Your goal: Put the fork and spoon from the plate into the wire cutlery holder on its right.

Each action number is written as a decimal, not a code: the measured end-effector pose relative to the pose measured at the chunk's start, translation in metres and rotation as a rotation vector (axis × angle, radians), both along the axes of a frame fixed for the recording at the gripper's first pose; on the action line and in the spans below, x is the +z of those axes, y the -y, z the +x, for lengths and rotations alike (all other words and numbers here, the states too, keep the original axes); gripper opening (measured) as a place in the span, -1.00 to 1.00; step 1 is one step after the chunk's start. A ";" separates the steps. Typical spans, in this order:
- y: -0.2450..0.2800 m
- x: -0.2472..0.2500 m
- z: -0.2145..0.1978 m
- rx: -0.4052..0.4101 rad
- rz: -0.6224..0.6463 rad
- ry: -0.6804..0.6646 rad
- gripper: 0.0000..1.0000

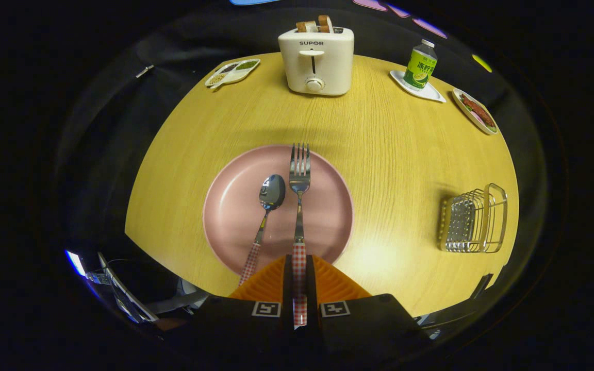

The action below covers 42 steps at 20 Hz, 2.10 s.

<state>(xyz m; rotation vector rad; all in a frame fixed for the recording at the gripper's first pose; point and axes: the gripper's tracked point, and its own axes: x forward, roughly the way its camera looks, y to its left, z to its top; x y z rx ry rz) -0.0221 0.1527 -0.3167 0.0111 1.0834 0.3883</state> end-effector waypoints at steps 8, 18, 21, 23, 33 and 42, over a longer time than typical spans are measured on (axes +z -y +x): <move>0.125 0.056 -0.005 0.022 -0.029 -0.012 -0.74; 0.262 0.045 -0.018 0.056 -0.185 -0.252 -0.74; 0.275 0.031 -0.018 0.115 -0.247 -0.349 -0.74; 0.282 0.020 -0.016 0.144 -0.291 -0.416 -0.74; 0.274 -0.006 0.013 0.179 -0.346 -0.601 -0.73; 0.267 0.002 0.031 0.134 -0.270 -0.516 -0.64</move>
